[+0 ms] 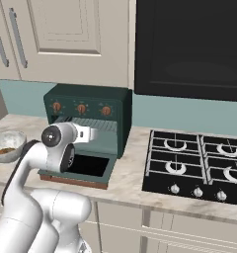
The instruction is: Pick up the heated bread from the toaster oven and place it in the bowl. Then move the bread bowl to the dining counter.
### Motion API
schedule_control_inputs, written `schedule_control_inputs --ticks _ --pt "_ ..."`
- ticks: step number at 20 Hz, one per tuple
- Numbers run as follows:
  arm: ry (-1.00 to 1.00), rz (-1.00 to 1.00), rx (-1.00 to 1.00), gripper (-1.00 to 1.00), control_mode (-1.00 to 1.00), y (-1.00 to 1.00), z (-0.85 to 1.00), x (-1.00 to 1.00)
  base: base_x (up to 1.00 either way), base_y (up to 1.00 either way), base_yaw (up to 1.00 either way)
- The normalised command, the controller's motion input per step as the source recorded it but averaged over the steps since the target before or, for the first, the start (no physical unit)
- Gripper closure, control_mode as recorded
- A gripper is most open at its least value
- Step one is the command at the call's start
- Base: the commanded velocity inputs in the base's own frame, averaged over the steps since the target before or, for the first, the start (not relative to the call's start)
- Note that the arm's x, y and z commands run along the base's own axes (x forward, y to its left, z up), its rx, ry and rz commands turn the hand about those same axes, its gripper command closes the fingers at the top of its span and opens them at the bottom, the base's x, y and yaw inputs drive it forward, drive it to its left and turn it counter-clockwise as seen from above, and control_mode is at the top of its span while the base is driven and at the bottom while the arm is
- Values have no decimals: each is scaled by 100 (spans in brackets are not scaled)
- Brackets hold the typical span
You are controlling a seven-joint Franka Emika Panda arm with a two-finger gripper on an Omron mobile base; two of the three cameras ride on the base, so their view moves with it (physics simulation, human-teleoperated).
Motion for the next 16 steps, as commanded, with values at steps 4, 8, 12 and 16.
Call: schedule_control_inputs --ticks 4,8,12,16 --pt "0 0 0 -100 -100 0 -12 49 0 0 0" --pt "-2 0 0 -100 -100 0 -33 46 0 0 0" --pt "-7 0 0 -100 -100 0 -33 43 0 0 0" --pt "-5 0 0 -100 -100 0 -21 43 0 0 0"
